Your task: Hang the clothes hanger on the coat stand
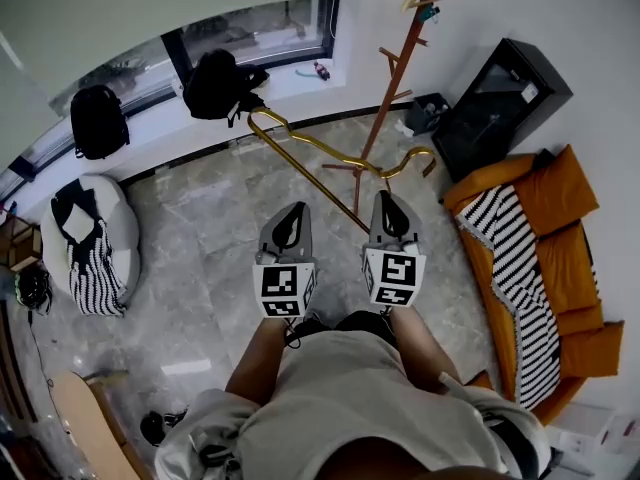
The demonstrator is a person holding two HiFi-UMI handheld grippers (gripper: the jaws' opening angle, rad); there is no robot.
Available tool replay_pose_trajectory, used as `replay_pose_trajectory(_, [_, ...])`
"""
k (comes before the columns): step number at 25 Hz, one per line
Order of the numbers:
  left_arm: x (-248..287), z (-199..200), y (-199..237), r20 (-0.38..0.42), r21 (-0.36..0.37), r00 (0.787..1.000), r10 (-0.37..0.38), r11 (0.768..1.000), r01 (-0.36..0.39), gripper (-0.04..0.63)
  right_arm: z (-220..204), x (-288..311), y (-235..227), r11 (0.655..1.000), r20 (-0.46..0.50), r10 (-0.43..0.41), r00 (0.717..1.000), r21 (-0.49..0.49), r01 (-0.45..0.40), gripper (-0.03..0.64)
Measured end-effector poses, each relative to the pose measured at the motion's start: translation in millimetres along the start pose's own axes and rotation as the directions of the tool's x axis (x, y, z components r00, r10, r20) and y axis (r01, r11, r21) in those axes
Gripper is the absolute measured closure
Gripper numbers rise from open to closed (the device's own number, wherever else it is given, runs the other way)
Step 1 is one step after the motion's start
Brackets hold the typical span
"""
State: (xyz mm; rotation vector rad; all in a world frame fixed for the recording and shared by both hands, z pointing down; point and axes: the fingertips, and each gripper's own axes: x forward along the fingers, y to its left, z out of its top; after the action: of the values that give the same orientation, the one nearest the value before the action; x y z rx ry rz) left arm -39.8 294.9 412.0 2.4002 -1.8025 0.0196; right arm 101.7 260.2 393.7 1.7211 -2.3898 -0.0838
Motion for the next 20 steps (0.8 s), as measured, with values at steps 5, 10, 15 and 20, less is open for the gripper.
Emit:
replay_pose_trajectory(5, [-3.0, -9.1, 28.4, -0.008, -0.03, 0.999, 0.05, 0.998, -0.05, 0.578, -0.4, 22.8, 21.7, 0.999, -0.013, 0.045, 0.999, -0.024, -0.045, 0.612])
replay_pose_trajectory(10, [15.3, -16.1, 59.8, -0.027, -0.032, 0.996, 0.085, 0.996, -0.085, 0.578, -8.5, 64.6, 35.6, 0.996, -0.038, 0.079, 0.996, -0.03, -0.08, 0.612])
replay_pose_trajectory(15, [54.3, -9.3, 93.9, -0.035, -0.004, 0.994, 0.107, 0.994, -0.107, 0.578, -8.5, 122.0, 36.9, 0.996, -0.045, 0.089, 0.995, -0.018, -0.09, 0.612])
replay_pose_trajectory(20, [108.8, -3.1, 117.9, -0.07, 0.013, 0.992, 0.103, 0.995, -0.103, 0.578, -6.7, 183.7, 30.6, 0.995, -0.064, 0.097, 0.993, -0.006, -0.097, 0.612])
